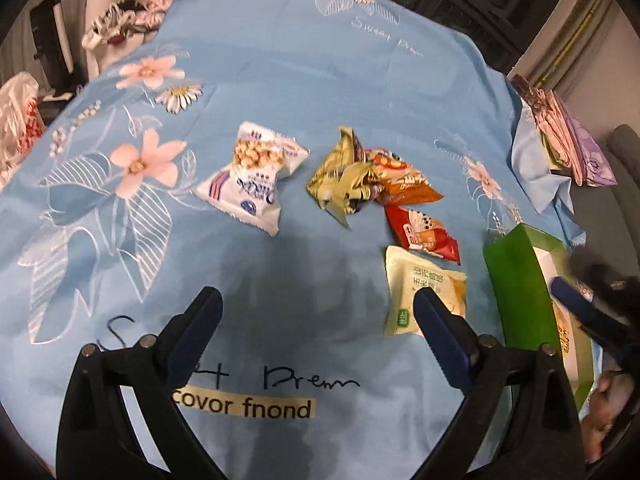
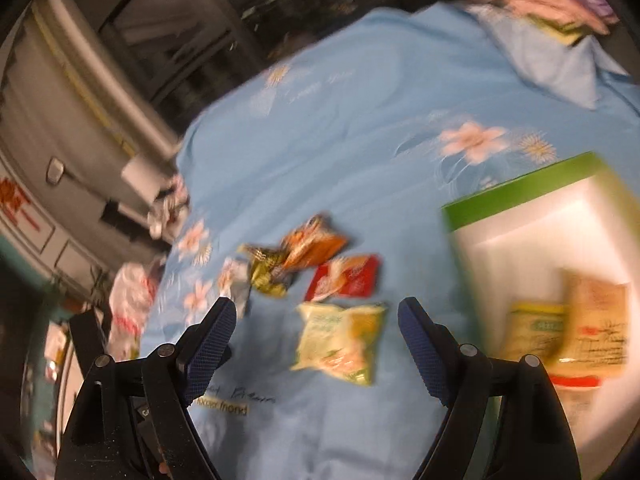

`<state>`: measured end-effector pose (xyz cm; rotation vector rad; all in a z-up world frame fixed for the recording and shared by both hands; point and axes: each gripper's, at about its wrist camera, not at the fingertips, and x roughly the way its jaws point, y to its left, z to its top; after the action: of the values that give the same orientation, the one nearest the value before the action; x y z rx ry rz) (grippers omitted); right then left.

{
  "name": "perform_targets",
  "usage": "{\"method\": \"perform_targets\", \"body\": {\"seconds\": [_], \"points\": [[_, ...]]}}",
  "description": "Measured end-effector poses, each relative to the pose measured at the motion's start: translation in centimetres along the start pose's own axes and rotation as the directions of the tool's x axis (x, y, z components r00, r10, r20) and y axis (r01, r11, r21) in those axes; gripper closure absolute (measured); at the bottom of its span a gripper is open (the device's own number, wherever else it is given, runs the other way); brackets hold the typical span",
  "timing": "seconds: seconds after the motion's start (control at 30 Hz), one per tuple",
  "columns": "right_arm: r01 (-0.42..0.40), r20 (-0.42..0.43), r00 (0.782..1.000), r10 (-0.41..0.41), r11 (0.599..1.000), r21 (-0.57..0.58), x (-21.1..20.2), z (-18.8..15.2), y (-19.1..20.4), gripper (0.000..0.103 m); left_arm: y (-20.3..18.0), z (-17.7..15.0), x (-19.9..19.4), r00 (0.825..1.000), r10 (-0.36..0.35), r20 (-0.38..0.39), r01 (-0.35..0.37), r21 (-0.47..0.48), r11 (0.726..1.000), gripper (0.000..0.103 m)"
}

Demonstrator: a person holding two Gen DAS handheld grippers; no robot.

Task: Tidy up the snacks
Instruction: 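Grasp the yellow-green corn snack bag with the right tool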

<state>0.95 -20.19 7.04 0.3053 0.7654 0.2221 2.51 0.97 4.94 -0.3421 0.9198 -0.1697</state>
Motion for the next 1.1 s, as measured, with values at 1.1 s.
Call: {"method": "perform_targets", "body": {"seconds": [1.1], "points": [[0.006, -0.211, 0.977, 0.025, 0.99, 0.143, 8.9, -1.9, -3.1, 0.04, -4.1, -1.7, 5.4, 0.971, -0.176, -0.163, 0.188, 0.064, 0.98, 0.041]]}}
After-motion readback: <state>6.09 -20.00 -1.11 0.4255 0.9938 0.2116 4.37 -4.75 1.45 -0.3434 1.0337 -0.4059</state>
